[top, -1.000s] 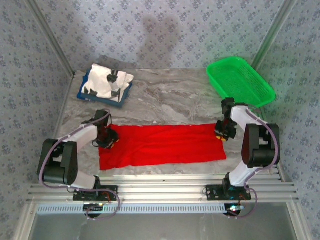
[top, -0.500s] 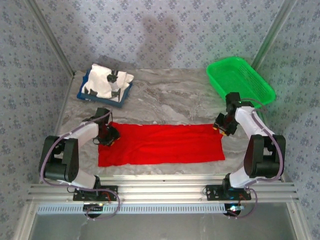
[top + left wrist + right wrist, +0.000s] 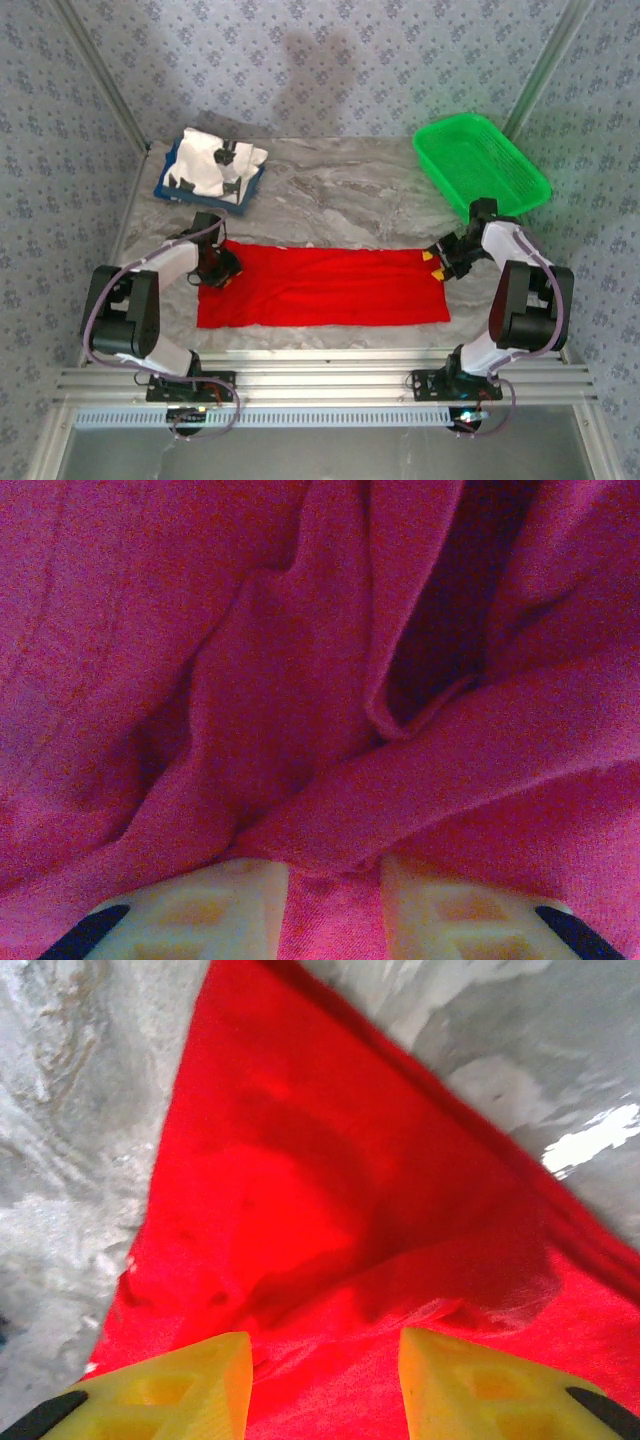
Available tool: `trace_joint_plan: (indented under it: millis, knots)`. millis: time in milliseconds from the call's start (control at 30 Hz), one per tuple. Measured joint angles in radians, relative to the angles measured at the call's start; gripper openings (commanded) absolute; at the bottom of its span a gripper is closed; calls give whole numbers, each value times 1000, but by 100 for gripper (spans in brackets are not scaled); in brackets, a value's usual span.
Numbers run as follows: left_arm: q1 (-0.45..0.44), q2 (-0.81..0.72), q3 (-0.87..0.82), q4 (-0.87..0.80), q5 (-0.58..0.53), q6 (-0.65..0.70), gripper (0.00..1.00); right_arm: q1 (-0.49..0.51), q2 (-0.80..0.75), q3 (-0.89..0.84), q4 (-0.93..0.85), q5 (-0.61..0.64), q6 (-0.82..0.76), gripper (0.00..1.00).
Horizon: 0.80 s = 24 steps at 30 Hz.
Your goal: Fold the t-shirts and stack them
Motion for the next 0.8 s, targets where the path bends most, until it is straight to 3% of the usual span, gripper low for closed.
trace_joint_plan:
  millis: [400,800]
  knots:
    - [0,19,17,3,3,3,31,-12,29,-49,31,-67,49,48]
    - [1,25,21,3,3,3,30,-50,117,-47,31,-2,23,47]
